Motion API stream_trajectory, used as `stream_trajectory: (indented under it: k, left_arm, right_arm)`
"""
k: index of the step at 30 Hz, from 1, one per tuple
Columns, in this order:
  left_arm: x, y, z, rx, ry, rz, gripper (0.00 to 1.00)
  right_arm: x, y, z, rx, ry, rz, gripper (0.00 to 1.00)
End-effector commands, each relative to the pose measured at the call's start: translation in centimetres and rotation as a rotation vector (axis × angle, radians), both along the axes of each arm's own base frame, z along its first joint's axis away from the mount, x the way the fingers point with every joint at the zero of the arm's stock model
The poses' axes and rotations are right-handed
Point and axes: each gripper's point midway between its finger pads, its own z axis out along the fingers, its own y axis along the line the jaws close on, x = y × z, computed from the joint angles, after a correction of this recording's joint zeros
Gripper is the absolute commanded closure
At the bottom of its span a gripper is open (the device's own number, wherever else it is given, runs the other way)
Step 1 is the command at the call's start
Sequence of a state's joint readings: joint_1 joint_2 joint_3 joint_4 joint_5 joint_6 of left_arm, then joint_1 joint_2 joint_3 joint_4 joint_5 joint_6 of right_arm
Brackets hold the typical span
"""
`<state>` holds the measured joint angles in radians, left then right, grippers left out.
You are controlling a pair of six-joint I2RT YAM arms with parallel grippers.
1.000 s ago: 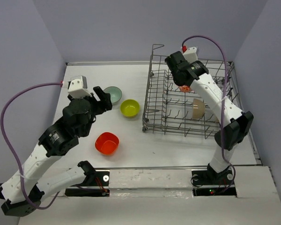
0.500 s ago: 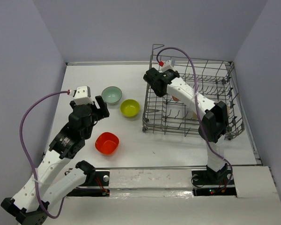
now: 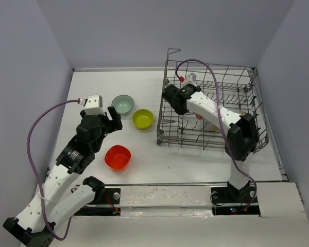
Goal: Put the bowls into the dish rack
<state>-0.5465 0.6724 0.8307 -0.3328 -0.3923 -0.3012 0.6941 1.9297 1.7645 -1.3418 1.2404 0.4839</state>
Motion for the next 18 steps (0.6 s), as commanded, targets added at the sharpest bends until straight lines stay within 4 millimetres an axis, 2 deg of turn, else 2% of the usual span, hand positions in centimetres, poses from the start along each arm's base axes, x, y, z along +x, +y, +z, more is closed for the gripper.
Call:
stream_trajectory:
  k: [1,6,11,15,18]
  left_arm:
    - [0.7,-0.8,0.3,-0.005,-0.015,-0.038,0.15]
    - [1.1,-1.6,0.0,-0.007,0.003,-0.065,0.16]
    - [1.2,-1.8,-0.2,-0.009,0.010,-0.075,0.16]
    - [1.2,-1.8,-0.5,-0.008,0.017,-0.078,0.16]
    - [1.4,-2.6,-0.5,-0.018,0.023,-0.112,0.16]
  right_arm:
    - [-1.4,-1.5,2.2,-0.008,-0.057,-0.017,0.99]
    - [-2.1,-1.5,2.3,0.015,-0.053,-0.009,0.99]
    - [-2.2,-1.6,1.4,-0.012,-0.019,-0.007,0.99]
    - [-2.0,-1.6,2.1,-0.017,-0.041,-0.006,0.99]
    - [-1.7,-1.4,2.6,-0.005,-0.056,-0.005,0.99]
